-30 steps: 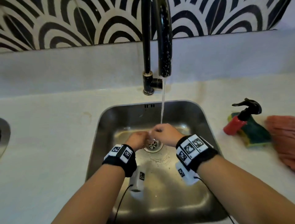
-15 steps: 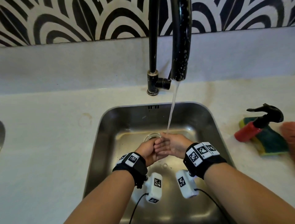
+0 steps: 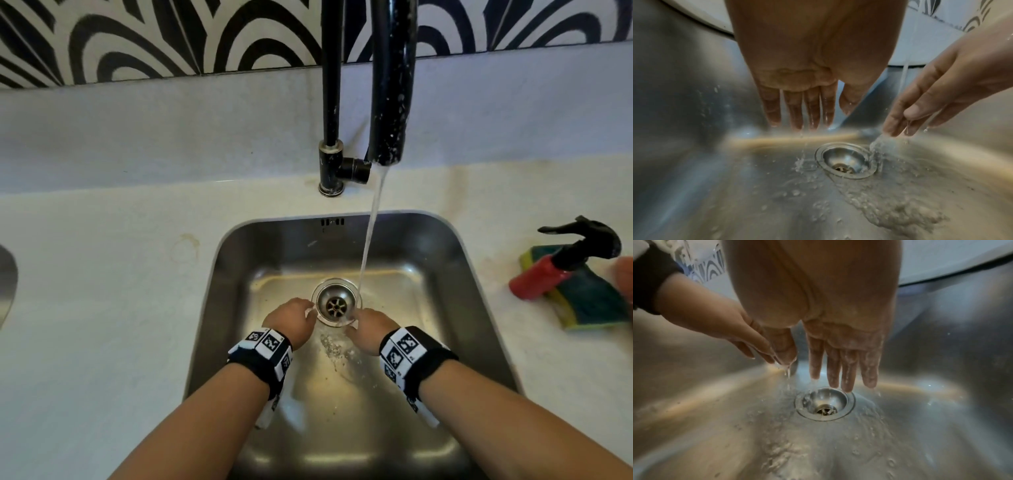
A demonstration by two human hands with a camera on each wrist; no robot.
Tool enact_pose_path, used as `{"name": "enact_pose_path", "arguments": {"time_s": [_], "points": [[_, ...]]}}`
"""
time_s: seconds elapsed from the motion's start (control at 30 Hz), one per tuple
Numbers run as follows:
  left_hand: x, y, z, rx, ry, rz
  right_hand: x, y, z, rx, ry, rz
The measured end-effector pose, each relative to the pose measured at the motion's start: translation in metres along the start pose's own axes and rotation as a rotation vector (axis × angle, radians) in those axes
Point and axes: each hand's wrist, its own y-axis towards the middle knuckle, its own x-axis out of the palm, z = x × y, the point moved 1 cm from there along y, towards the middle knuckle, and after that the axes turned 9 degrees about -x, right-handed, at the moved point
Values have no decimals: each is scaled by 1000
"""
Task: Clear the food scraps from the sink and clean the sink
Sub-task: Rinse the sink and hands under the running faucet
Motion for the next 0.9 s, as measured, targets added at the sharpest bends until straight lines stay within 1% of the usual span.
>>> {"name": "enact_pose_path", "arguments": {"time_s": [0.07, 0.13, 0.2, 0.27, 0.33, 0.37, 0.43, 0.47, 0.5, 0.53, 0.6, 0.7, 0.9], "points": [[2, 0, -8, -61, 138, -59, 3, 2, 3, 11, -66, -21], [6, 0, -16, -102, 247, -163, 4, 0, 4, 18, -74, -29], [8, -1, -17, -104, 222, -210, 2, 0, 6, 11, -29, 15], [4, -2, -9, -96, 47, -176, -3, 1, 8, 19, 112, 98], [-3, -4, 6, -106, -270, -138, -8, 4, 10, 52, 319, 216], [-6, -4, 14, -133, -480, -163, -10, 6, 11, 66, 429, 262], [-10, -5, 33, -226, -931, -299, -14, 8, 12, 70, 607, 310], [-12, -8, 42, -269, -1123, -358, -17, 8, 12, 66, 655, 318], [-14, -10, 50, -295, -1269, -398, -18, 8, 12, 57, 679, 328], [-15, -10, 56, -308, -1364, -425, -20, 7, 13, 48, 688, 349], [-16, -10, 65, -314, -1449, -463, -23, 3, 16, 35, 665, 398], [-13, -7, 71, -337, -1456, -522, -24, -3, 27, 30, 592, 451], [-3, 0, 75, -352, -1408, -599, -21, -11, 47, 18, 476, 435]]}}
